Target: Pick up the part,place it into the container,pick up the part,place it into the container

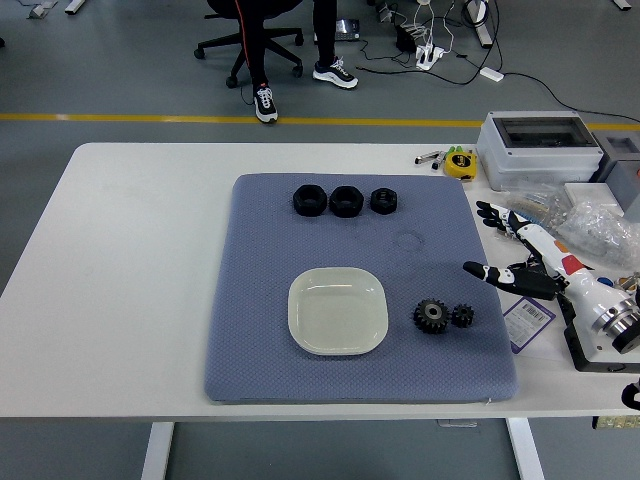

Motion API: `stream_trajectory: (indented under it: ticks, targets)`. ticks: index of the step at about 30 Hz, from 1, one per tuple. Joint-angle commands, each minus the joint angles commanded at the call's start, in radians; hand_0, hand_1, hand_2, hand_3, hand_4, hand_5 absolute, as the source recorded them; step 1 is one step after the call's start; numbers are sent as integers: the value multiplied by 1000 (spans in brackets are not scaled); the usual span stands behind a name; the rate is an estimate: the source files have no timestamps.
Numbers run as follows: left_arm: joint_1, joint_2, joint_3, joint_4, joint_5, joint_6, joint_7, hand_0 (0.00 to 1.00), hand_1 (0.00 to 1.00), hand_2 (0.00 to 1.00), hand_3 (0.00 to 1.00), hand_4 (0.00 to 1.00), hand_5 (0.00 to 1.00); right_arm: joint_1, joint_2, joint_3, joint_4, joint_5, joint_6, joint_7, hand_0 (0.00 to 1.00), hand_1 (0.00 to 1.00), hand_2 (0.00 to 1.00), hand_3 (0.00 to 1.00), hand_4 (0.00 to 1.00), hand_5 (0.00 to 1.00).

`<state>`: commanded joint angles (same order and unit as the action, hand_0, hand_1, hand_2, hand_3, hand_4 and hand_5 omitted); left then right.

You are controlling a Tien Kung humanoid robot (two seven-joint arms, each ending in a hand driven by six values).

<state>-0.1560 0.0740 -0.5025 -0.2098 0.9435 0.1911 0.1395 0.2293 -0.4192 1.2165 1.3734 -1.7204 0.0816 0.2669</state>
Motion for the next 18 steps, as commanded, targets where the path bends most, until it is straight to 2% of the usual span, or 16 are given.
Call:
stream_trajectory:
  ticks: [5,6,10,18]
  targets:
    - [3,-1,8,1,-16,4,-2,703,666,656,556,630,577,15,-25,-24,0,-148,13,20,728,755,818,855,998,326]
    - [5,-1,12,2,-23,6,-3,703,665,657,556,631,578,19,-28,-31,-2,-176,15,24,697,722,778,818,998,243]
    - [10,-3,19,2,-35,7,-4,703,665,657,556,631,578,42,-32,-75,-18,-254,19,31,697,722,778,818,998,243]
    - [7,-1,20,2,-40,7,-3,705,665,659,557,629,572,79,-21,-146,-57,-270,20,24,674,707,753,813,998,231]
